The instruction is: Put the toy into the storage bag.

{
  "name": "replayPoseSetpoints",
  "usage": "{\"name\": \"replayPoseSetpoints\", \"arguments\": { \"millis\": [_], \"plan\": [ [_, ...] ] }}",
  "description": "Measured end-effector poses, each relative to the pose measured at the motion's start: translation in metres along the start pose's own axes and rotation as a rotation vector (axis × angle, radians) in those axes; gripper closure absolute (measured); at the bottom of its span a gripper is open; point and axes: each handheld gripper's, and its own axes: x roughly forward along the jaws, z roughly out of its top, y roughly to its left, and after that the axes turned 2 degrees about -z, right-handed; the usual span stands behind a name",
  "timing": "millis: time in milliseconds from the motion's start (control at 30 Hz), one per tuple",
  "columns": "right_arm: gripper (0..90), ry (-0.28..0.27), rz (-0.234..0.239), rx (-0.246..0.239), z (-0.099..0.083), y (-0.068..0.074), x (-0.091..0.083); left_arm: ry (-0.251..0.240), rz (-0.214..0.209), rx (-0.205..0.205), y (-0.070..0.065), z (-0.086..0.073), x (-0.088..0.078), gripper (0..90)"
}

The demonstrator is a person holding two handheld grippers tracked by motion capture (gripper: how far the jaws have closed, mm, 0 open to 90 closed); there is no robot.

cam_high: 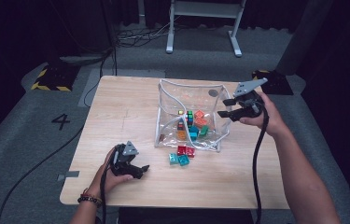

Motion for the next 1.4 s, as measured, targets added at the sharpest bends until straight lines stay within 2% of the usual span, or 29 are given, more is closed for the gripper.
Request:
{"name": "replayPoseSetpoints", "arguments": {
  "millis": [167,233,433,667,867,967,1033,1100,1233,1400],
  "plan": [
    [45.1,-0.133,0.010,0.009,-0.016,0.015,-0.024,0.000,-0.001,0.000,0.000,0.000,0.000,9.0],
    [44.4,-0.160,0.002,0.007,-0.022,0.022,-0.032,0.000,-0.001,0.000,0.000,0.000,0.000,9.0],
    [39.0,-0.217,-0.003,0.020,-0.037,0.043,-0.048,0.000,0.000,0.001,0.000,0.000,0.000,9.0],
    [35.6,-0.252,0.008,0.050,-0.062,0.062,-0.053,0.000,0.000,0.000,0.000,0.000,0.000,9.0],
    [35.8,-0.278,0.040,0.051,-0.088,0.081,-0.047,0.000,0.000,0.000,0.000,0.000,0.000,9.0],
    [36.3,-0.285,0.086,0.059,-0.100,0.094,-0.039,0.000,0.000,0.000,0.000,0.000,0.000,9.0],
    [36.8,-0.281,0.103,0.045,-0.106,0.105,-0.030,0.000,0.001,0.001,0.000,0.000,0.000,9.0],
    [36.9,-0.251,0.123,0.024,-0.110,0.116,-0.018,0.000,0.000,0.000,0.000,0.000,0.000,9.0],
    [38.0,-0.234,0.169,0.018,-0.113,0.132,0.007,0.000,0.000,0.000,0.000,0.000,0.000,9.0],
    [39.0,-0.198,0.193,0.021,-0.113,0.144,0.036,0.000,0.001,0.001,0.000,0.000,0.000,9.0]
  ]
}}
